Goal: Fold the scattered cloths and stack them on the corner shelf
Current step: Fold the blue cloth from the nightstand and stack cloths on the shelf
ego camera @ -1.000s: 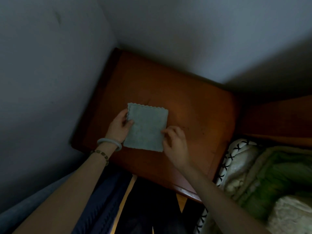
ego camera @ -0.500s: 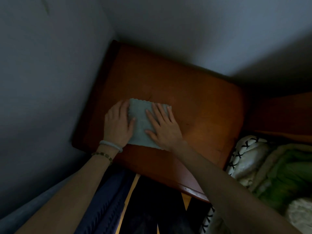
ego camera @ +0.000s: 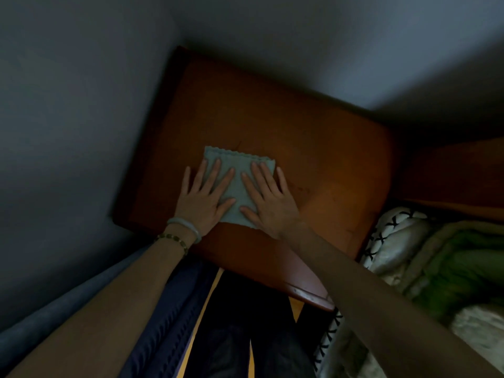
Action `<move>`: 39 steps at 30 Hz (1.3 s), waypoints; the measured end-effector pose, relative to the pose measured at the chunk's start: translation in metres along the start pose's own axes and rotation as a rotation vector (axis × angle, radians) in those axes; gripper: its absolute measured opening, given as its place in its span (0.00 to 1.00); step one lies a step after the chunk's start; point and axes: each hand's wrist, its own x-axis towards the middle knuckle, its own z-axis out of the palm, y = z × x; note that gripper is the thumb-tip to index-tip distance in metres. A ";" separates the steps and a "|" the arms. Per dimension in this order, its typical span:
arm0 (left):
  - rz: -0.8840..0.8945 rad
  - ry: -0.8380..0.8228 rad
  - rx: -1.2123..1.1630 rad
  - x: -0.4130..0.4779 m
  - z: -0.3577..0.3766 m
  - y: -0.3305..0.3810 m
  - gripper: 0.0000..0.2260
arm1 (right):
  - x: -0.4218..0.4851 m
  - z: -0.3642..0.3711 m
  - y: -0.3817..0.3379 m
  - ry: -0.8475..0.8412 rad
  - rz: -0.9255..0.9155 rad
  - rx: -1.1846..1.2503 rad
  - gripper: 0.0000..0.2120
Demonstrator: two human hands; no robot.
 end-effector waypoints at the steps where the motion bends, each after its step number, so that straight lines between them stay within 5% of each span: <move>1: -0.020 0.012 -0.058 0.000 -0.005 0.002 0.28 | 0.001 -0.002 -0.002 -0.013 0.004 0.006 0.33; 6: -0.451 0.223 -0.733 -0.004 -0.022 0.017 0.30 | -0.012 -0.027 -0.012 0.231 0.205 0.286 0.26; 8: -0.664 0.255 -0.819 -0.003 -0.028 0.019 0.28 | -0.017 -0.039 -0.020 0.280 0.482 0.619 0.24; 11: -0.734 0.193 -0.853 0.004 -0.034 0.020 0.24 | -0.012 -0.045 -0.028 0.200 0.921 1.073 0.25; 15: -0.822 0.094 -0.956 0.013 -0.039 0.026 0.23 | 0.000 -0.046 -0.032 0.101 1.081 1.329 0.17; 18: -0.751 0.021 -0.992 0.017 -0.042 0.028 0.17 | 0.002 -0.050 -0.030 0.008 1.077 1.366 0.13; 22: -0.597 -0.039 -1.155 0.010 -0.071 0.024 0.24 | -0.011 -0.070 -0.026 0.102 1.022 1.403 0.08; 27: -0.390 -0.119 -1.217 -0.002 -0.139 0.045 0.19 | -0.043 -0.129 -0.020 0.222 0.924 1.484 0.08; 39: -0.158 0.010 -1.444 -0.069 -0.294 0.175 0.12 | -0.182 -0.325 -0.028 0.641 0.904 1.187 0.12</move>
